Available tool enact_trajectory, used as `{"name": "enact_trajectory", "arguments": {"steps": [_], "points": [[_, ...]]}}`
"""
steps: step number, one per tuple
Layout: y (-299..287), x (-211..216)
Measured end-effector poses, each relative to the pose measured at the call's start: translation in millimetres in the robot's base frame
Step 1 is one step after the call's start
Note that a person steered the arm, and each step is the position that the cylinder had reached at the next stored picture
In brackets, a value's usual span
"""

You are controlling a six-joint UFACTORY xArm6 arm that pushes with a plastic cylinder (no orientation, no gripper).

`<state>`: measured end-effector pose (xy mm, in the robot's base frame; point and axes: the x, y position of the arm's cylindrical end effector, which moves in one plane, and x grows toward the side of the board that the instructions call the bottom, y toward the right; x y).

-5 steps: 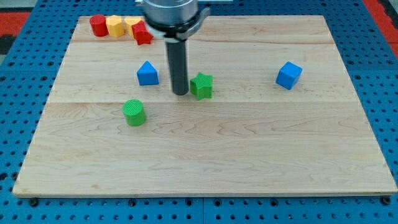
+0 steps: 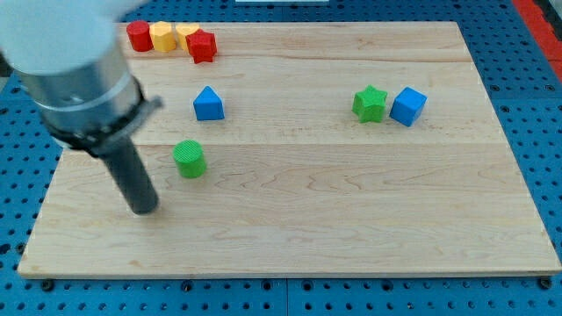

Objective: Push the green circle towards the center of the board

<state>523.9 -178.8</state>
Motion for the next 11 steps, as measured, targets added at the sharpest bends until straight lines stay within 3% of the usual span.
{"name": "enact_trajectory", "arguments": {"steps": [1, 2, 3, 4, 5, 6, 9, 10, 11], "points": [[13.0, -68.0], [70.8, -80.3], [68.1, -76.5], [57.1, -46.9], [158.0, -82.6], [188.9, -93.6], [97.5, -0.1], [61.9, 49.3], [20.0, 19.1]]}}
